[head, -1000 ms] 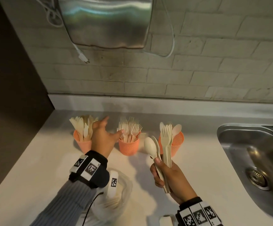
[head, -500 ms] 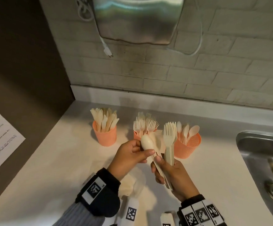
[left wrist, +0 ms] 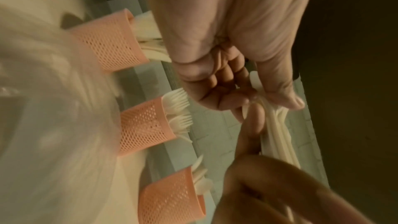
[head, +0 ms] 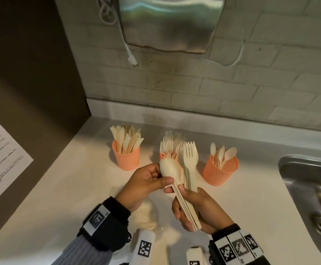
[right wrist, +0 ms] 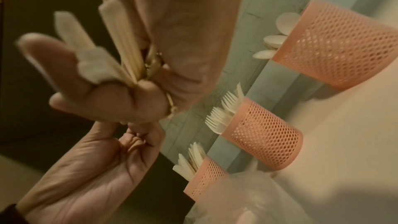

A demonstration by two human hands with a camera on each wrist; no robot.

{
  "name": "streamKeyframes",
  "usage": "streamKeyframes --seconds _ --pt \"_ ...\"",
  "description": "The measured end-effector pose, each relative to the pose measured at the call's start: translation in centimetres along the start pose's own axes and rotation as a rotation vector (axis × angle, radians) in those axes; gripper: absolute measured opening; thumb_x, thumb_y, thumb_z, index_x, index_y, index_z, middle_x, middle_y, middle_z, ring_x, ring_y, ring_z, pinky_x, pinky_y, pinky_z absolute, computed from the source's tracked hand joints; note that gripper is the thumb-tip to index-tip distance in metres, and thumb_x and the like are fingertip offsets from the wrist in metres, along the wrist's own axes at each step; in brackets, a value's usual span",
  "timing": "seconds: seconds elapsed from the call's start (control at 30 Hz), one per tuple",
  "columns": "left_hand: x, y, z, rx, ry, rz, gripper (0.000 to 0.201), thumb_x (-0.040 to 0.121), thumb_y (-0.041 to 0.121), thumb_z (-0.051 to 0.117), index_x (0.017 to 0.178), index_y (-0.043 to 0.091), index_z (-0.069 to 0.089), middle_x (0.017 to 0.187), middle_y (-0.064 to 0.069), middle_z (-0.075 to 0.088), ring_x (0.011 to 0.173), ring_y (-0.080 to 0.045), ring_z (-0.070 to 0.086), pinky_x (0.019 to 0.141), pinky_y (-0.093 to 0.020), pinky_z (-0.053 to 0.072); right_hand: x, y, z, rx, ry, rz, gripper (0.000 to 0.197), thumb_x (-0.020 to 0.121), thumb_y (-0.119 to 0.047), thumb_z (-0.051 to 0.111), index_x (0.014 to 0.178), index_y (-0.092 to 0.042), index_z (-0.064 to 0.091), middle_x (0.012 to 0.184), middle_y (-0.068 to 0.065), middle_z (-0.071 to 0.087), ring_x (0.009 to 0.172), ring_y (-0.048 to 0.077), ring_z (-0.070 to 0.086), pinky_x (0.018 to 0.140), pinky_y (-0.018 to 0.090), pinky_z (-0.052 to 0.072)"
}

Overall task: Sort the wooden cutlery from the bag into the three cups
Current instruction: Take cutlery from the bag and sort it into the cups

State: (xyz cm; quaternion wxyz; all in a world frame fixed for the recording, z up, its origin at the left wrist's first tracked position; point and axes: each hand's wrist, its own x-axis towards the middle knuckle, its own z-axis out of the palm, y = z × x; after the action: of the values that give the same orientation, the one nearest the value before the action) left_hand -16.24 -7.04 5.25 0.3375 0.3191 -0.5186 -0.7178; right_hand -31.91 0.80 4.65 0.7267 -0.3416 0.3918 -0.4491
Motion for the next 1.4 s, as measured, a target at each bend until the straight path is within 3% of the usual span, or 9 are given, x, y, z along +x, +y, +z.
streamKeyframes --seconds 0.2,0.4,0.63,0.73,0.9,1.07,1.2,1.3,1.4 --pt "2.3 -0.4 4.0 -0.024 -0.100 -0.062 0.055 0.064 0.012 0.070 0.115 0.018 0.048 0.099 -0.008 0.067 0.089 -0.015 0.066 0.071 -0.023 0.055 -3.1 -0.7 -2.4 -0.083 0.106 0.008 0.042 0.093 -0.039 0.044 0.112 -0.004 0.059 0.065 0.015 0.065 0.034 0.019 0.056 0.037 0.020 0.044" --pt "6.0 0.3 8.6 0.114 -0.275 -0.070 0.028 0.083 0.003 0.057 0.110 0.013 0.055 0.094 -0.007 0.065 0.078 -0.006 0.065 0.065 -0.015 0.053 -6.7 -0.8 -5.5 -0.041 0.366 -0.099 0.044 0.089 -0.037 0.044 0.106 0.000 0.059 0.068 0.017 0.067 0.043 0.025 0.060 0.045 0.027 0.049" --pt "12.6 2.6 10.9 0.147 0.020 0.183 0.026 0.084 0.004 0.058 0.104 0.020 0.056 0.096 -0.005 0.061 0.087 -0.013 0.060 0.072 -0.019 0.054 -9.1 -0.4 -10.2 -0.153 0.882 -0.208 0.020 0.094 -0.011 0.046 0.096 0.001 0.063 0.070 0.010 0.057 0.040 0.015 0.050 0.043 0.022 0.044" --pt "14.9 2.0 11.8 0.323 0.104 0.282 0.031 0.081 0.004 0.062 0.110 0.015 0.054 0.101 -0.011 0.059 0.092 -0.021 0.058 0.080 -0.026 0.053 -10.1 -0.2 -11.0 -0.171 0.871 -0.235 0.017 0.092 -0.006 0.051 0.107 -0.006 0.058 0.055 0.000 0.045 0.037 0.011 0.033 0.040 0.021 0.029" --pt "16.3 -1.6 12.8 0.537 0.083 0.239 0.052 0.073 0.004 0.071 0.120 0.011 0.050 0.109 -0.004 0.056 0.085 -0.020 0.060 0.060 -0.003 0.045 -10.6 -1.0 -10.4 -0.030 0.737 -0.293 0.032 0.085 -0.034 0.062 0.106 -0.013 0.050 0.051 -0.005 0.033 0.040 0.009 0.023 0.040 0.020 0.018" --pt "15.1 -2.2 11.2 0.690 0.103 0.262 0.070 0.065 0.009 0.079 0.127 0.018 0.048 0.133 -0.003 0.046 0.091 -0.020 0.058 0.076 -0.026 0.048 -10.3 -1.6 -9.8 -0.011 0.692 -0.311 0.043 0.086 -0.048 0.040 0.105 -0.012 0.054 0.055 -0.004 0.033 0.040 0.008 0.020 0.039 0.019 0.016" --pt "12.1 -1.2 9.8 0.737 0.104 0.352 0.050 0.072 0.017 0.074 0.119 0.021 0.055 0.128 -0.001 0.047 0.115 -0.017 0.049 0.098 -0.027 0.040 -9.3 -1.8 -8.7 -0.476 0.812 -0.314 0.016 0.093 -0.033 0.044 0.086 -0.020 0.047 0.061 -0.007 0.040 0.043 0.005 0.034 0.045 0.019 0.028" --pt "8.3 -0.4 9.1 0.603 0.115 0.319 0.029 0.078 0.013 0.068 0.103 0.026 0.061 0.105 0.011 0.054 0.094 -0.001 0.055 0.080 -0.007 0.043 -8.6 -1.8 -8.0 -1.144 0.867 -0.312 0.011 0.094 -0.035 0.043 0.093 -0.024 0.044 0.067 -0.012 0.049 0.056 0.007 0.046 0.051 0.025 0.036" --pt "3.0 -0.2 6.7 0.472 0.026 0.170 0.019 0.080 0.014 0.067 0.093 0.029 0.066 0.091 0.003 0.068 0.081 -0.002 0.060 0.074 -0.010 0.047 -7.7 -2.0 -7.4 -1.445 0.887 -0.402 0.010 0.092 -0.020 0.051 0.098 -0.013 0.055 0.076 0.003 0.058 0.062 0.020 0.050 0.057 0.030 0.036"
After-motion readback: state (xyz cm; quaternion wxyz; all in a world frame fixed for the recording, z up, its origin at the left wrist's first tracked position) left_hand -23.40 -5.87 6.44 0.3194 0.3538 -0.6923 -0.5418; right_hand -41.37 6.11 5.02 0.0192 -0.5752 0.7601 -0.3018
